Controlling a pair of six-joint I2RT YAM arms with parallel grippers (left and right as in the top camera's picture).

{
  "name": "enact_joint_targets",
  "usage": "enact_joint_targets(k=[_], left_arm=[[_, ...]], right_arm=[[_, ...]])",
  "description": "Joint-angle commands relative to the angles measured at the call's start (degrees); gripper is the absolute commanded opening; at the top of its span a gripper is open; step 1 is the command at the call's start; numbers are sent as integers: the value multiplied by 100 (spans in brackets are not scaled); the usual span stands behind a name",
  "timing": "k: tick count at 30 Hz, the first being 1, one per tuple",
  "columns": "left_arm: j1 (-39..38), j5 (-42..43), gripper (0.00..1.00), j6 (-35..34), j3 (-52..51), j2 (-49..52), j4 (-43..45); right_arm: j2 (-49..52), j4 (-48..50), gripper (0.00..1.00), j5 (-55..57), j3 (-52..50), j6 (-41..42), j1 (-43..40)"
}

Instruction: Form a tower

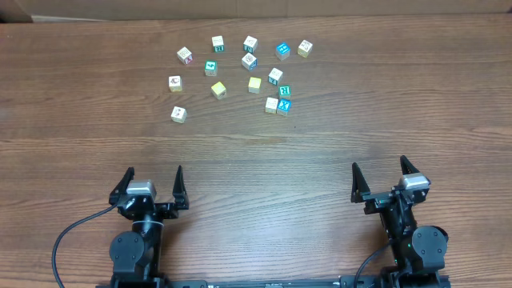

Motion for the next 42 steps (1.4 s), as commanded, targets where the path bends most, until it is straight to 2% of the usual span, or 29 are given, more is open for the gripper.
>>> enact_joint_targets(k=[1,35,39,42], left_arm=[[-20,7,100,63,-24,-50,15],[-20,-13,100,52,-24,-50,22],[-17,-645,100,199,-24,-50,170],[-20,-437,100,195,-24,-50,509]], right_arm=[[-48,15,100,57,-61,-9,35],[-48,15,100,57,-61,-9,35],[-48,15,100,57,-61,-9,35],[-48,15,100,57,-61,-9,35]])
